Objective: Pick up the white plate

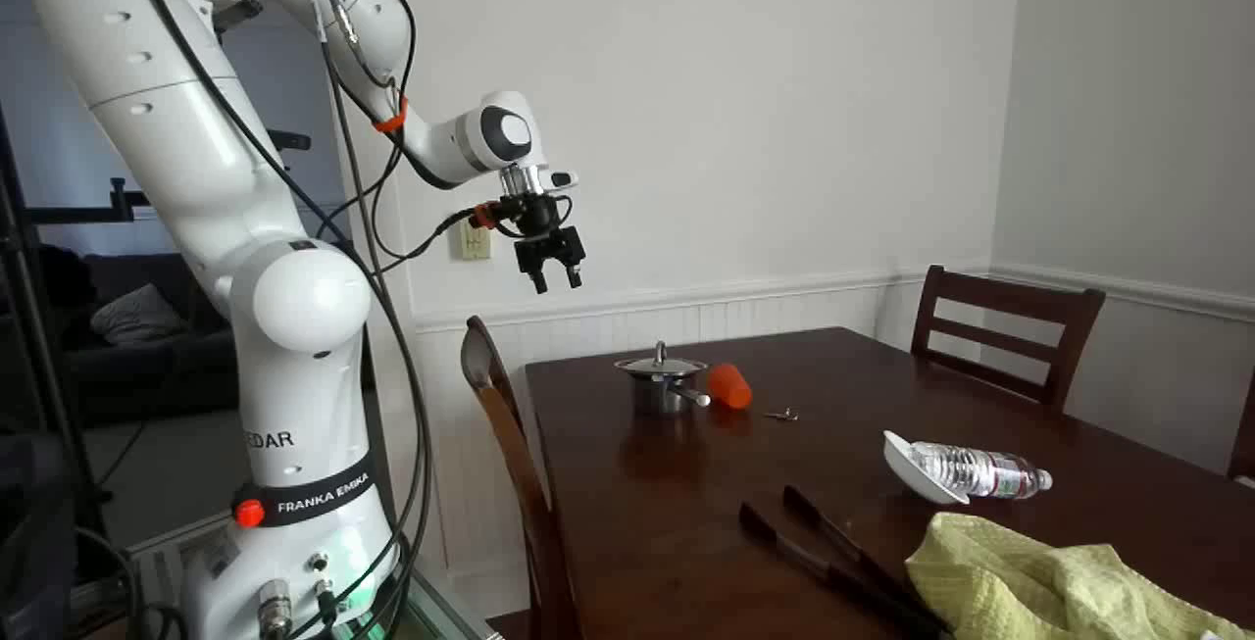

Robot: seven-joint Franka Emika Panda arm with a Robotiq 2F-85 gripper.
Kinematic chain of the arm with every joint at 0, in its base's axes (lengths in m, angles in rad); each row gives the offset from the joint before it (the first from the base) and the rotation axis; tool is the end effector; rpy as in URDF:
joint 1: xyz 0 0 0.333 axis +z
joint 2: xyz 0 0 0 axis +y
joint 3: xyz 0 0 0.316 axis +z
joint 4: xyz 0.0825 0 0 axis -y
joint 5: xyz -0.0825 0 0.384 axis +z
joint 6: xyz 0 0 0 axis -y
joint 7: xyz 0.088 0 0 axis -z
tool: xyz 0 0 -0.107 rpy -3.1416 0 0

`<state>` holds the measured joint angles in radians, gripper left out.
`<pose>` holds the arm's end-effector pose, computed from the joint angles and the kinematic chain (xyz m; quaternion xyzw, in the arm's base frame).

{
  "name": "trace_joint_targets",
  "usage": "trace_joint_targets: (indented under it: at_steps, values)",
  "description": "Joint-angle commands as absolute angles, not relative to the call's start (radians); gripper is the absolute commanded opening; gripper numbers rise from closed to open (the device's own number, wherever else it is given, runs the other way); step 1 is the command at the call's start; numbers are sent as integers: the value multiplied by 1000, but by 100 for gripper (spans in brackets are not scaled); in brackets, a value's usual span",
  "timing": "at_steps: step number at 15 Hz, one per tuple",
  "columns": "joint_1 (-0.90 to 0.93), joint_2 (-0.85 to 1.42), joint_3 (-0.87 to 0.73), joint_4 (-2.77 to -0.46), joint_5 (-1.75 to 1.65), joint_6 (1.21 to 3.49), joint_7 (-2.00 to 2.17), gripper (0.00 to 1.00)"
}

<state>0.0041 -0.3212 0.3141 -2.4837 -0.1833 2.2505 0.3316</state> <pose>0.4209 0.1340 0.4083 0.9911 0.0425 0.0701 0.1051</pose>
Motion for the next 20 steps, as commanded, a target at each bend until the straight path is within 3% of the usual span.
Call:
trace_joint_targets:
  at_steps: [1,7,10,20]
  values:
    - [37,-318,283,-2482,-196,2246,341,100]
    - [47,-322,33,-2470,-171,2251,-59,100]
    - [-38,-304,-79,-2419,-158,2204,-233,100]
    - [-223,78,-283,-1891,-92,2065,-221,100]
